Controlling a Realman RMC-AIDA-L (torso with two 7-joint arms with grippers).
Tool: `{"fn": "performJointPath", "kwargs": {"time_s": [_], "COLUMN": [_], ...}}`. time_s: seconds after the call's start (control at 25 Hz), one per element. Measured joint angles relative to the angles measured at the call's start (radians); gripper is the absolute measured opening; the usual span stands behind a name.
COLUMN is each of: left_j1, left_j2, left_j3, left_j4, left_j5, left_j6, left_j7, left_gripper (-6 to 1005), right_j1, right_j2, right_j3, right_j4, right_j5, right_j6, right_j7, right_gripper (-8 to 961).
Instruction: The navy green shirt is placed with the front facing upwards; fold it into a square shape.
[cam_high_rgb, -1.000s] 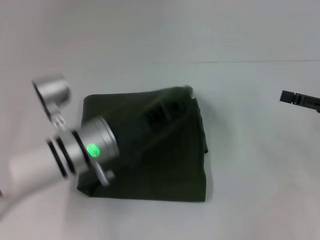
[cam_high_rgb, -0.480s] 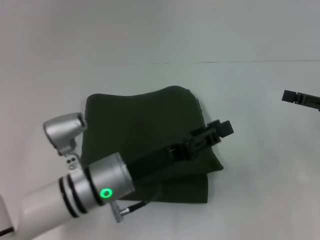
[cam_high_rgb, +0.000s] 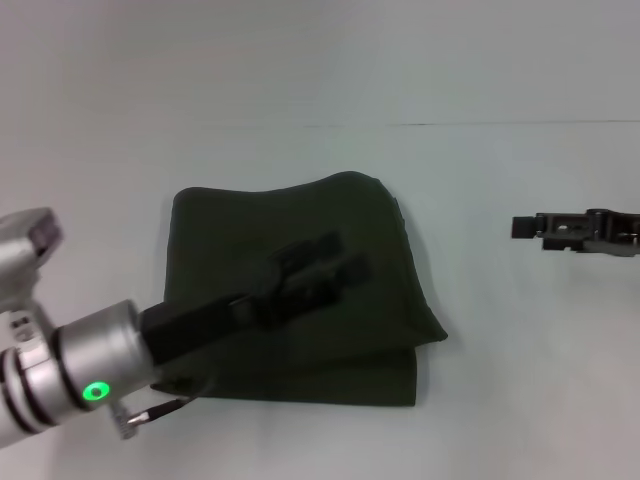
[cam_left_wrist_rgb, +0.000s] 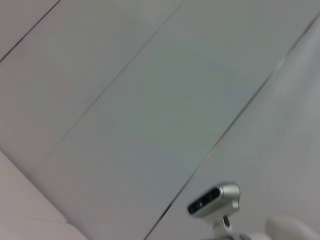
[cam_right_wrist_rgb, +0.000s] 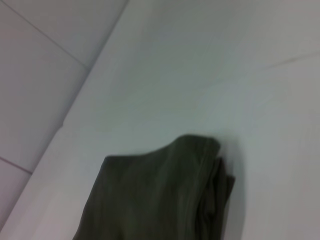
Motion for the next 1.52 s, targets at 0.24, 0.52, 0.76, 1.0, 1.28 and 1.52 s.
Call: {"fn": "performJointPath", "kwargs": {"time_s": [0.24,0.52,0.76,1.0,1.28,1.52], "left_j1": [0.103,0.125,0.125,0.124,0.125,0.126], "left_j2": [0.002,0.007,0.008,0.009,0.009,0.007], "left_j3": [0.093,0.085,0.087,0.084,0.083,0.083], "left_j4": [0.205,0.246,0.277,0.28,0.278,0.276], "left_j5": [0.063,0.159,0.216,0.229,0.226,0.223], "left_j6": [0.014,0.051,0.06,0.06,0.054,0.054], "left_j7": [0.069,0.159,0.165,0.166,0.166,0.167], "left_gripper": [890,887,887,886,886,887], "right_j1": [0.037,0.062,0.07,0.073,0.078,0.08], "right_j2": [0.01,0.052,0.102,0.118,0.126,0.128], "right_j3": [-0.041,-0.077,-0.123,-0.133,-0.134,-0.134], "right_j4": [0.062,0.152,0.167,0.18,0.18,0.18], "right_j5": [-0.015,-0.016,-0.016,-0.014,-0.012,-0.013], "right_j6": [0.004,0.074,0.126,0.153,0.154,0.168], "right_j7": [0.066,0.078,0.091,0.093,0.099,0.092], "right_gripper": [869,864,860,856,851,624]}}
